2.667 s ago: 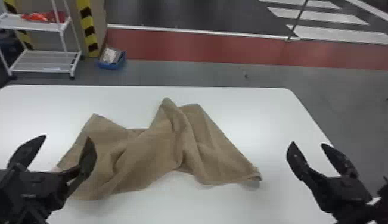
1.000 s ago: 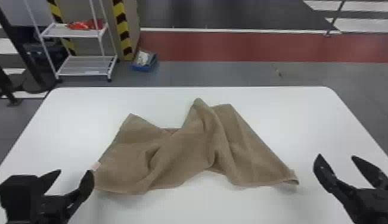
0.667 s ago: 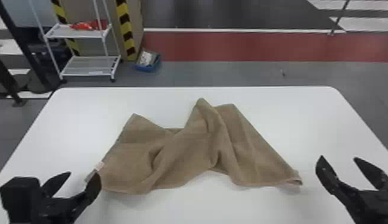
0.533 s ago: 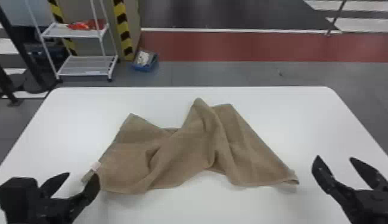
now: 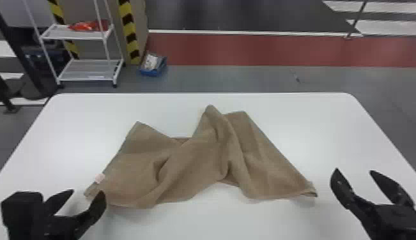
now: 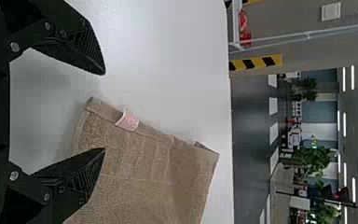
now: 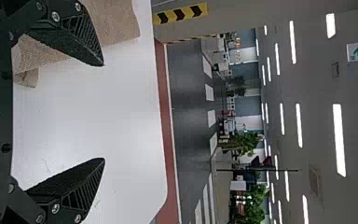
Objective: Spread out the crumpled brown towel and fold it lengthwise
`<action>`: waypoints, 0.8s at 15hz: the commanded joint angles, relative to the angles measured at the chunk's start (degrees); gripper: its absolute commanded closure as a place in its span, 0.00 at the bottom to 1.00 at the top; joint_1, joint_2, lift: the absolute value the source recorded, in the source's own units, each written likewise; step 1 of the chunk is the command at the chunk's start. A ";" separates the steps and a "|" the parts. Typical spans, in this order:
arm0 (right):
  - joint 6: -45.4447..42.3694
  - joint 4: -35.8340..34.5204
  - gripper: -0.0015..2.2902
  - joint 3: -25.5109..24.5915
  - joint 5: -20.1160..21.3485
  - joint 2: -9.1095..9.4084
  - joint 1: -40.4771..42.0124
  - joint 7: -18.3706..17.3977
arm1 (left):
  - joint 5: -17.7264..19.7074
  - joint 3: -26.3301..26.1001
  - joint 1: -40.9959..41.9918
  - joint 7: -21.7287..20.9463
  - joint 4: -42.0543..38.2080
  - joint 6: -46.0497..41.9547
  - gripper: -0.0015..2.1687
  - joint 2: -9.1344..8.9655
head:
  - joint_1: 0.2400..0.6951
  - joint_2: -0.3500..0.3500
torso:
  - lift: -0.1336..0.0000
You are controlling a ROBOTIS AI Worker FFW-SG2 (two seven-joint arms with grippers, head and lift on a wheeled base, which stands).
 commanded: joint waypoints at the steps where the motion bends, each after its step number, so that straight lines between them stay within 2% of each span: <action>1: -0.31 0.37 0.08 0.17 0.00 0.02 -0.09 0.03 | 0.11 0.09 -0.55 0.01 0.68 0.55 0.16 -0.26 | 1.00 0.45 | 0.04; 4: -0.31 0.72 0.08 0.08 -0.09 0.11 -0.17 0.65 | -0.16 0.00 -0.82 -0.08 0.95 0.90 0.17 -0.52 | 1.00 0.46 | 0.04; 5: -0.31 0.72 0.08 0.08 -0.09 0.11 -0.17 0.65 | -0.07 0.00 -0.99 -0.08 1.03 0.90 0.21 -0.61 | 1.00 0.46 | 0.04; 11: -0.49 0.72 0.08 0.08 0.00 0.11 -0.17 0.65 | -0.16 -0.09 -1.17 -0.26 1.56 0.90 0.21 -0.61 | 1.00 0.46 | 0.04; 12: -0.49 0.63 0.08 0.08 0.00 0.11 -0.17 0.74 | -0.16 -0.09 -1.17 -0.34 1.56 0.90 0.26 -0.61 | 1.00 0.46 | 0.04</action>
